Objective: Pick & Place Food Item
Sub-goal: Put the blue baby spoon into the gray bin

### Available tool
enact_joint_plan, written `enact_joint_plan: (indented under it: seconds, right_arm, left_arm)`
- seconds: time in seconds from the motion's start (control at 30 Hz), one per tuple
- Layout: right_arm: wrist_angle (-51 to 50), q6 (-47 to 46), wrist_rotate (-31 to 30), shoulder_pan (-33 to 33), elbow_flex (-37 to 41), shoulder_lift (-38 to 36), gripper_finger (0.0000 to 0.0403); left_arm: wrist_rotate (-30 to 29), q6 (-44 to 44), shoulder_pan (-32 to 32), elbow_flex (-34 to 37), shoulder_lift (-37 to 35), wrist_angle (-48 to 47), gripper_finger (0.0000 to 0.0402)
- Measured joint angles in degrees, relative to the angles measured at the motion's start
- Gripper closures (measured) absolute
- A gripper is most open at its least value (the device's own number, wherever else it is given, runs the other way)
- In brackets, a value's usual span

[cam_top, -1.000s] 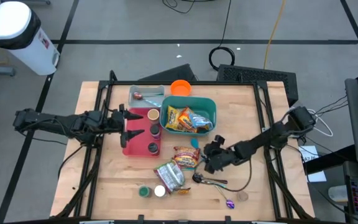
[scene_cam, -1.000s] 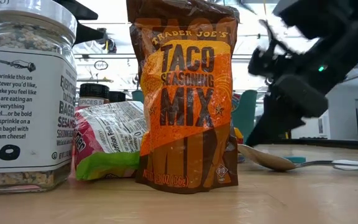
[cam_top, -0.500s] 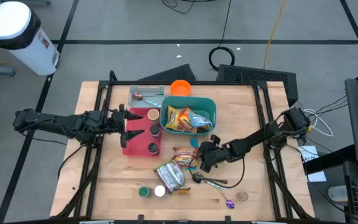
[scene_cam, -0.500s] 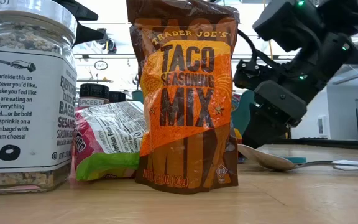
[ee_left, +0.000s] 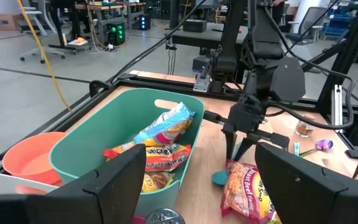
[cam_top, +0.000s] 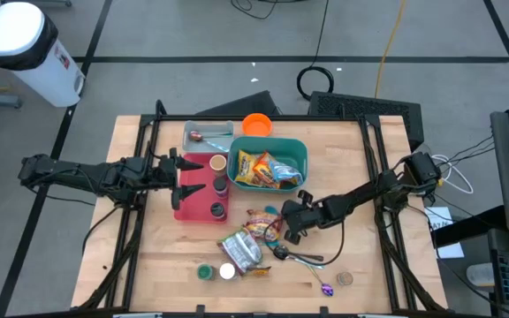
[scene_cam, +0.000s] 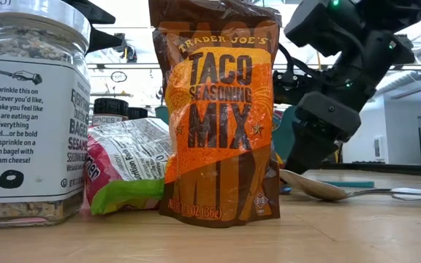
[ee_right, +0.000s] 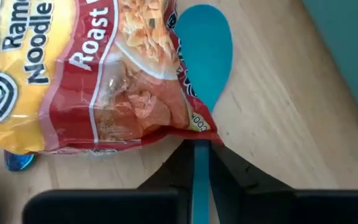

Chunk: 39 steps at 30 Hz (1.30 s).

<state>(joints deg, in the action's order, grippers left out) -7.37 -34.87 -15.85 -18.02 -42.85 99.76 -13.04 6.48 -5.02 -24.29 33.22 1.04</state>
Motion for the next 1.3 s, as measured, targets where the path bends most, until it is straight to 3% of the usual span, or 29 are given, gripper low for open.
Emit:
enact_joint_plan:
  seconds: [0.23, 0.43, 0.6, 0.8, 1.07, 1.3]
  right_arm:
    - [-7.95, -1.74, 1.39, -2.09, 0.11, -6.11, 0.0391]
    - [-14.83, -3.31, -4.46, -7.27, 0.66, -15.0, 0.0388]
    - [-14.94, -3.23, -14.78, -11.85, 0.33, -22.54, 0.0388]
    - [-3.76, 8.01, -27.56, -15.21, 0.26, -28.34, 0.0389]
    - [18.77, 31.75, -28.98, -12.32, 0.24, -29.07, 0.0389]
    - [22.57, 39.86, -30.25, -9.34, 0.17, -25.52, 0.0389]
  left_arm:
    - [-0.02, -0.02, 0.0, 0.04, 1.5, 0.02, 0.0091]
    - [-0.52, -0.09, 0.0, 0.04, 2.73, 0.98, 0.0091]
    - [-0.51, -0.13, 0.0, 0.07, 3.59, 3.05, 0.0091]
    - [-0.5, 0.51, 0.0, 0.07, 5.08, 8.29, 0.0091]
    - [-0.51, 6.71, 0.0, 0.07, 11.53, 17.15, 0.0091]
    - [-0.92, 8.78, 0.0, 0.07, 21.5, 27.46, 0.0091]
